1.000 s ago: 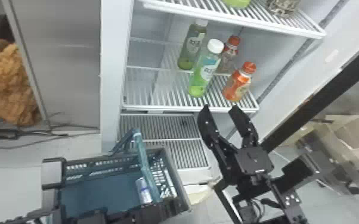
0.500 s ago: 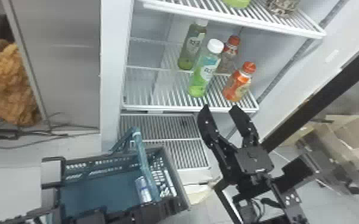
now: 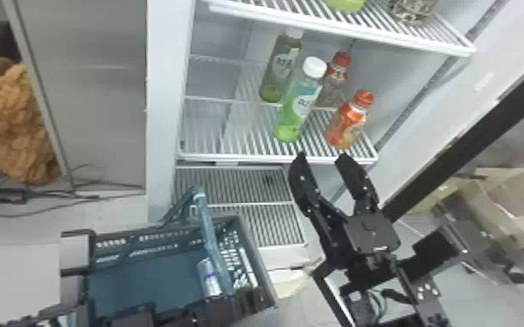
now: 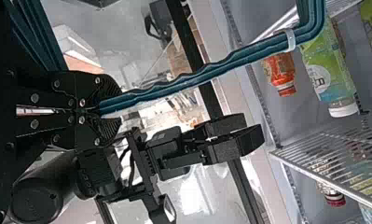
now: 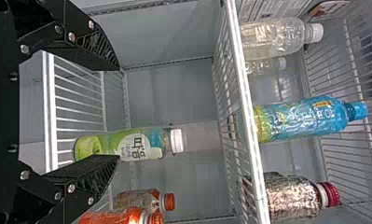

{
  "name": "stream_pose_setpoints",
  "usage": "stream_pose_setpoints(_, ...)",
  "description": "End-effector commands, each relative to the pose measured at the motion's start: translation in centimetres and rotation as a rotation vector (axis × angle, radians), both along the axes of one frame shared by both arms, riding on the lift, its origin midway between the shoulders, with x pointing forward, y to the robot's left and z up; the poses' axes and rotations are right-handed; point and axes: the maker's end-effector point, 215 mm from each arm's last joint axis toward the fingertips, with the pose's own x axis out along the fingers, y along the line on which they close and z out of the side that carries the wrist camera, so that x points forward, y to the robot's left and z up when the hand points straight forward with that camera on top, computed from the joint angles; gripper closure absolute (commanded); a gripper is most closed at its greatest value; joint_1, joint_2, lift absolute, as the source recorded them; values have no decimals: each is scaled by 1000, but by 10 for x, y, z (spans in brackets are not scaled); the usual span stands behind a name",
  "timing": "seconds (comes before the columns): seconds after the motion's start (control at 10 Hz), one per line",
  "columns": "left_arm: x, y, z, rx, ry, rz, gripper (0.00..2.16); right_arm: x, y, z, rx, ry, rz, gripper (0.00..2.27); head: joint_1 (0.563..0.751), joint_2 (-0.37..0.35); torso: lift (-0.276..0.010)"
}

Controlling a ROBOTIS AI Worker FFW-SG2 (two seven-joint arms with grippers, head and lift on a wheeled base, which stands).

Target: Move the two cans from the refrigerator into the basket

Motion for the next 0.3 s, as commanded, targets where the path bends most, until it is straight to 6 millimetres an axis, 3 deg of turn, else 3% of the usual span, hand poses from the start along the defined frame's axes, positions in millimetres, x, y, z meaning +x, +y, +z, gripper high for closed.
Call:
stream_pose_setpoints(0.0,0,0,0,0,0,0,1217,0,0,1,0,-2,0,369,695,-350,-276)
stream_pose_setpoints(0.2,-1,0,0,0,1,-2,1217,0,0,1,1,-2,-1,367,695,-350,-276)
